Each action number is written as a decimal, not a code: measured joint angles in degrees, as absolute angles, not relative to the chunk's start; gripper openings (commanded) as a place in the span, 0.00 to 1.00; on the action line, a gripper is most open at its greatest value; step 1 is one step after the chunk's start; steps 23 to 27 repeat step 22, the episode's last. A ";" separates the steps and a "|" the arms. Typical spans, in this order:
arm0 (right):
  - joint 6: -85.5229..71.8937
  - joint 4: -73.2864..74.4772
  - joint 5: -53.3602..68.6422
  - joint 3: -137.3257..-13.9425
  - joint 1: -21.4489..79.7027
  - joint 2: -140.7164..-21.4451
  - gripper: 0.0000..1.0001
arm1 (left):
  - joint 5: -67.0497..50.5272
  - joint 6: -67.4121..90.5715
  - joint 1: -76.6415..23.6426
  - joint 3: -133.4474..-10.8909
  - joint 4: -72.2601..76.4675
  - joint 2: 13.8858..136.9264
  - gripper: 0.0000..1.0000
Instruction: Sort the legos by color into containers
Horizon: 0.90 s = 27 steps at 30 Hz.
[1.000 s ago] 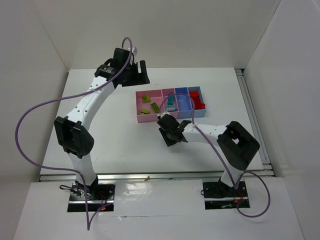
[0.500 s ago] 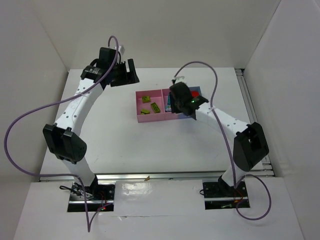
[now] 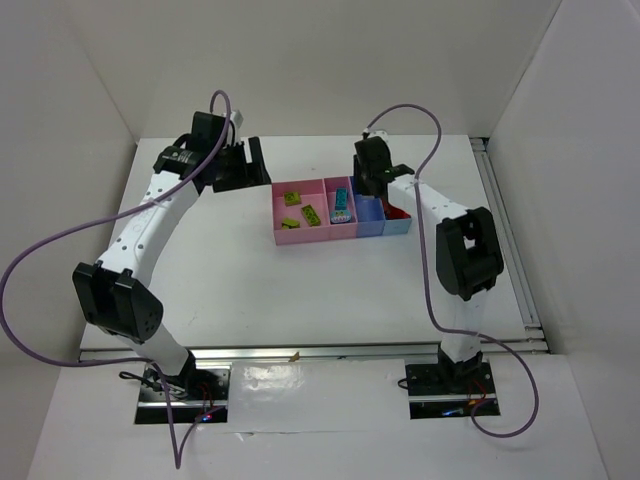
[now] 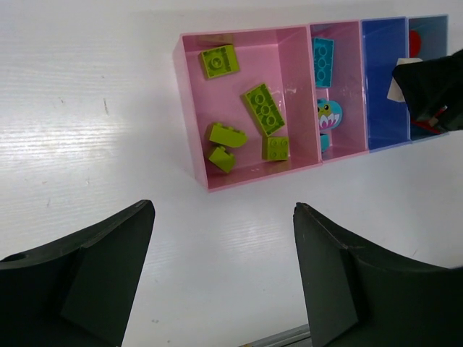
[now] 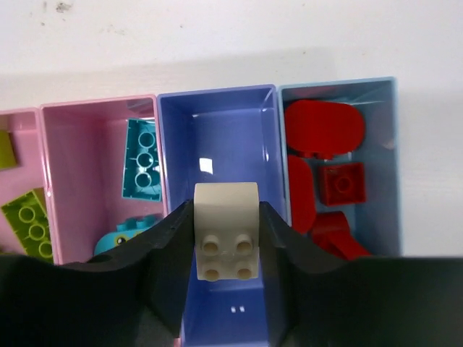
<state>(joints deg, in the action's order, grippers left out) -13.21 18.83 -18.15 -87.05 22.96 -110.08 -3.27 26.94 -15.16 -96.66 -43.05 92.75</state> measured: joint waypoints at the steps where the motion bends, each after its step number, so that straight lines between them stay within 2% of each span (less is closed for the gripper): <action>1: -13.34 18.85 -18.09 -87.61 22.96 -111.04 0.74 | -3.27 26.94 -15.14 -96.42 -43.31 92.71 0.88; 6: -13.37 21.10 -19.22 -94.41 22.94 -114.72 0.98 | -2.81 27.05 -14.98 -96.20 -43.88 92.47 0.88; 7: -13.32 21.32 -19.64 -95.46 22.94 -114.69 1.00 | -2.81 27.07 -14.83 -96.20 -43.94 92.36 0.88; 15: -18.81 25.71 -29.63 -94.45 19.68 -103.42 1.00 | -2.81 27.20 -14.55 -99.15 -46.44 92.03 0.88; 22: -26.52 31.90 -39.00 -80.60 11.53 -84.75 1.00 | -2.28 27.22 -14.52 -102.50 -48.45 90.56 0.88; 27: -26.52 31.90 -39.00 -80.60 11.53 -84.75 1.00 | -2.28 27.22 -14.52 -102.50 -48.45 90.56 0.88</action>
